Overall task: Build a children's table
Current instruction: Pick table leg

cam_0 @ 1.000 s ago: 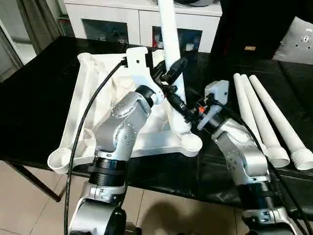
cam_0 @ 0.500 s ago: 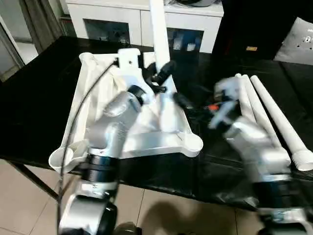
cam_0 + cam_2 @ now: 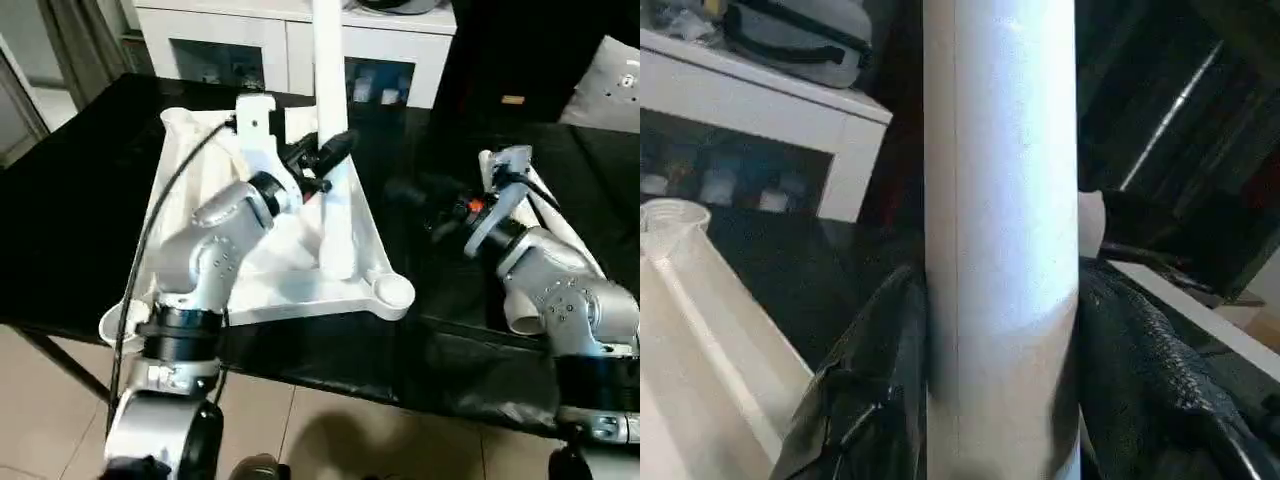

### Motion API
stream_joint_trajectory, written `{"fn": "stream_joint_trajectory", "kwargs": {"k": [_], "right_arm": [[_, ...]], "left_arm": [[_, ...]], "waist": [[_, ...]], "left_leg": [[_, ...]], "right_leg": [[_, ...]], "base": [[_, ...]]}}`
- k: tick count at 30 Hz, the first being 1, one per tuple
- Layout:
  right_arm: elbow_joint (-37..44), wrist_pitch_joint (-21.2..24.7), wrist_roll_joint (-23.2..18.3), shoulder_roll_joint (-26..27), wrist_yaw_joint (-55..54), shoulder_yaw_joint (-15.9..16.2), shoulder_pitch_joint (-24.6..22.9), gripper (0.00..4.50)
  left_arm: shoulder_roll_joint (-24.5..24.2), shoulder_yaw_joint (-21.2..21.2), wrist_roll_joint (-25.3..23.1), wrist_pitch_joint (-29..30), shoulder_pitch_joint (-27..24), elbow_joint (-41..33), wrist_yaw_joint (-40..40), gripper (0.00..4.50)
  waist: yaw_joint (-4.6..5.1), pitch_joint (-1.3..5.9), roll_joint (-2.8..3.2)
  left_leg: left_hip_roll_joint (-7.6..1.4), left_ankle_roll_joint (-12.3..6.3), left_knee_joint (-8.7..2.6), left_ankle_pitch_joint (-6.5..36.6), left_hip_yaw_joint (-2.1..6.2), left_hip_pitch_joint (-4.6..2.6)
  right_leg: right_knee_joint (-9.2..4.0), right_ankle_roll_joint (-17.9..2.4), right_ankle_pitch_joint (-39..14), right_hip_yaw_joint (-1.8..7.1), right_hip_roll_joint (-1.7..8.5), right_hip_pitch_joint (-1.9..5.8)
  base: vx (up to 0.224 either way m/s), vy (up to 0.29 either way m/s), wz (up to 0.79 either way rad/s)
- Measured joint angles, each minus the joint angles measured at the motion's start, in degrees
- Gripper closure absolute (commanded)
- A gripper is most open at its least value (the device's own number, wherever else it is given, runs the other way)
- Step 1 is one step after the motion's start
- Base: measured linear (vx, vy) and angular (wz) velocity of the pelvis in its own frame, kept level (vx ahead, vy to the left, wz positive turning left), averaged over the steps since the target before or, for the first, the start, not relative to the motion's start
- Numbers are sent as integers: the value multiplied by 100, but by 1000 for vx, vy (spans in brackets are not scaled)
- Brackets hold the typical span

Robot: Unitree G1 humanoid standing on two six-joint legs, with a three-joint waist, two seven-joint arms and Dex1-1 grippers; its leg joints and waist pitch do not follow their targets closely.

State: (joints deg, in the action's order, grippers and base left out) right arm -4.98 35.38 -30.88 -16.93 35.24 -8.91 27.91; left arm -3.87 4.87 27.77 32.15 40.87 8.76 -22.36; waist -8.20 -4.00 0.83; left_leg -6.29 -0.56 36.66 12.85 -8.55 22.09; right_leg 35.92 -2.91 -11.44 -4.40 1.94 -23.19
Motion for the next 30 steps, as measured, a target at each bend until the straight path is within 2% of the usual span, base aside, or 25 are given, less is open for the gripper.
{"fn": "stream_joint_trajectory", "kwargs": {"k": [5, 8, 23, 30], "right_arm": [[144, 255, -117, 10, 2, 34, -18, 25], [211, -124, 249, -6, -64, 257, -38, 25], [208, -292, 330, -12, -125, 259, -121, 25], [188, 110, 104, 48, -230, 197, -119, 25]], "left_arm": [[-3, 21, 13, 23, 0, 0, -33, 270], [-2, 16, 12, 28, -1, 0, -57, 270], [-11, -18, 132, 175, -20, -32, -174, 270], [-11, -27, 128, 175, -36, -60, -171, 270]], "waist": [[1, 0, 0], [4, 0, 0], [5, 0, -1], [4, 0, -1]], "left_leg": [[0, 0, 0, 0, -2, 1], [0, 1, 0, -1, -2, 0], [0, -4, 0, -4, -12, 0], [0, -12, 0, -9, -19, 3]], "right_leg": [[0, 0, 0, -1, 2, 0], [0, 0, 0, -2, 2, 0], [2, 1, 1, -6, 12, 0], [2, 1, 1, -20, 27, 0]], "base": [[0, 0, 0], [0, 0, 0], [0, 0, 0], [0, 0, 0]]}}
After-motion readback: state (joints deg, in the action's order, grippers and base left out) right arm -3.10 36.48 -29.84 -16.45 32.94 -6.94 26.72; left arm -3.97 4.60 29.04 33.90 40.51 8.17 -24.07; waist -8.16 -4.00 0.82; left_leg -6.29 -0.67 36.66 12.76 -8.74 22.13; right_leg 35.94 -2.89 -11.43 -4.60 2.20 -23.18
